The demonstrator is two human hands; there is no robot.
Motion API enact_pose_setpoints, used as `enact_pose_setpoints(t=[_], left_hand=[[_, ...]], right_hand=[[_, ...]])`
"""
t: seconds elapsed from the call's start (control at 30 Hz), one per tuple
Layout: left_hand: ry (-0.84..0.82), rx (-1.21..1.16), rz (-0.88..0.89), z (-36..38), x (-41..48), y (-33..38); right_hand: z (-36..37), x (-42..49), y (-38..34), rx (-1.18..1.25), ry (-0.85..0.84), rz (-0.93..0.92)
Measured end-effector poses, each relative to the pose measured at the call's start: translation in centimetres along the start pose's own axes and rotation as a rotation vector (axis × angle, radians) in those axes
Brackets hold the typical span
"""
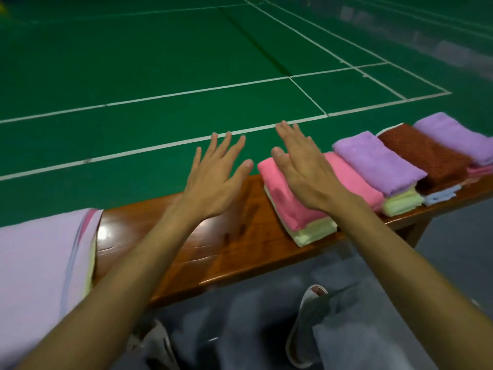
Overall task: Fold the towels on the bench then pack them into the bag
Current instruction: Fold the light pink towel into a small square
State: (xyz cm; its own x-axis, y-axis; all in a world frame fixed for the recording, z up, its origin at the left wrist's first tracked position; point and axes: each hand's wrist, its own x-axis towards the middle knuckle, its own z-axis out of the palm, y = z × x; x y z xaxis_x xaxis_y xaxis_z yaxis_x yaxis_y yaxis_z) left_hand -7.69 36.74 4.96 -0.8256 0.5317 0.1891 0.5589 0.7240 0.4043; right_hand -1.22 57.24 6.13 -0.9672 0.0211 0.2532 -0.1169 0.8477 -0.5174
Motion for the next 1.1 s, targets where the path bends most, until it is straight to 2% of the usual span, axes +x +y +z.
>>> enact_pose_setpoints(t=[0.13, 0.23, 0.33, 0.47, 0.57, 0.63, 0.77, 0.87, 0.97, 1.1], left_hand=[[-0.022, 0.119, -0.128, -1.9, -7.2, -8.2], [-0.056, 0.185, -0.293, -3.1, -13.1, -14.5], [-0.051, 0.187, -0.435, -4.7, -19.4, -20.5], [0.093, 0.055, -0.685, -7.9, -26.8, -27.8], [0.263, 0.043, -0.803, -9.9, -31.0, -32.6], [0.363, 0.058, -0.899, -10.9, -32.9, -34.7], [0.534, 0.037, -1.138, -12.0, -35.0, -37.3], [0.708, -0.188, -1.29, -12.7, -35.8, -38.5], [0.828, -0.318, -1.334, -13.2, -35.9, -38.7], [0.909, -0.213, -1.302, -13.6, -35.8, -38.5]], right_hand=[[8.1, 1.2, -7.4, 0.016, -0.199, -0.149], [15.6, 1.0, -11.6, 0.021, -0.366, -0.194], [21.4, 0.1, -15.6, 0.018, -0.459, -0.205], [26.3, 0.0, -21.4, 0.022, -0.346, -0.205], [28.4, 0.6, -25.4, 0.24, -0.308, 0.05], [29.8, 0.9, -27.2, 0.302, -0.295, 0.161], [32.1, 0.7, -28.7, 0.3, -0.279, 0.221], [32.9, 0.6, -29.2, 0.216, -0.221, 0.207], [33.3, 0.7, -29.6, 0.207, -0.198, 0.163], [33.3, 0.9, -29.8, 0.357, -0.187, 0.16]])
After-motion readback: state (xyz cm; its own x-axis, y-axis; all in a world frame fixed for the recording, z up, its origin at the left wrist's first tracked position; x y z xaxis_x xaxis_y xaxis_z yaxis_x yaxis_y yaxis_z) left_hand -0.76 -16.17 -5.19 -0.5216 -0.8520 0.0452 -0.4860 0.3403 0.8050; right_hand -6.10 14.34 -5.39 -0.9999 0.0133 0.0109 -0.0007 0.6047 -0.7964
